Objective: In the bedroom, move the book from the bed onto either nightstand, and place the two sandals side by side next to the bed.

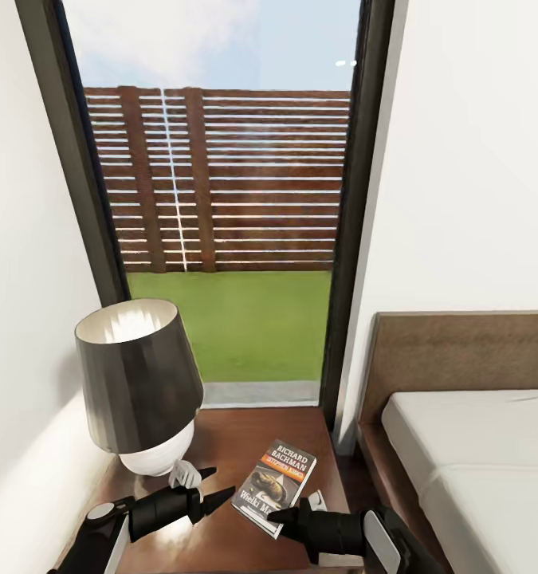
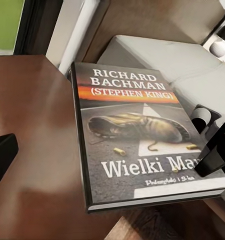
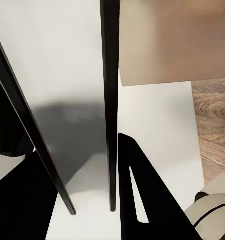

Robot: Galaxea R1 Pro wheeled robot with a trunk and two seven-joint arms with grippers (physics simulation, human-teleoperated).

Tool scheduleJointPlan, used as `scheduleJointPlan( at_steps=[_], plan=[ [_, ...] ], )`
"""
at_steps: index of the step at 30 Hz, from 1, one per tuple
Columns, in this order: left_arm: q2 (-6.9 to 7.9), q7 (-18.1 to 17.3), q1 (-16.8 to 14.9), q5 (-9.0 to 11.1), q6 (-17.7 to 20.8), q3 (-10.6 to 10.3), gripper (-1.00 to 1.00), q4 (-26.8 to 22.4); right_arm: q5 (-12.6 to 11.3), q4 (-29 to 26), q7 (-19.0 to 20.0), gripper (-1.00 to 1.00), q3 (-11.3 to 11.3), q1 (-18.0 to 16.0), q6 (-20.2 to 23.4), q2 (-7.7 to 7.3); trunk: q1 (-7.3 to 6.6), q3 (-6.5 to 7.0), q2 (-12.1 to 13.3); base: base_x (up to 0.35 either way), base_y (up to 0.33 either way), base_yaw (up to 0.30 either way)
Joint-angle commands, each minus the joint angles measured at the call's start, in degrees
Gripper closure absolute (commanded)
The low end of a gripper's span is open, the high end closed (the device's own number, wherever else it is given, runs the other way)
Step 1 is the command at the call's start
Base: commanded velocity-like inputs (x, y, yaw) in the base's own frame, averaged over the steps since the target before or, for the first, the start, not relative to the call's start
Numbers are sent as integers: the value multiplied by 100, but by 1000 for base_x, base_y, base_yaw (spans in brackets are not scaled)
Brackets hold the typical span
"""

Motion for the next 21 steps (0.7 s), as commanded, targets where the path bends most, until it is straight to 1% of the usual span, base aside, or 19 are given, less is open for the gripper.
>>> scheduleJointPlan(
  at_steps=[1,6,14,21],
  plan=[
    [-8,-44,-5,-39,60,30,-100,-9,45,0,37,100,-37,-4,19,6,0,-6,-3,174,18,0],
    [-11,-44,-5,-39,59,30,-100,-9,51,0,37,100,-37,-4,19,6,0,-6,-3,217,59,0],
    [-6,-44,-4,-39,63,30,-100,-9,51,0,37,100,-37,-4,19,6,0,-6,-3,20,5,0],
    [-12,-44,-4,-39,63,30,-100,-9,53,3,37,100,-37,-4,19,6,154,-132,-283,0,0,0]
  ],
)
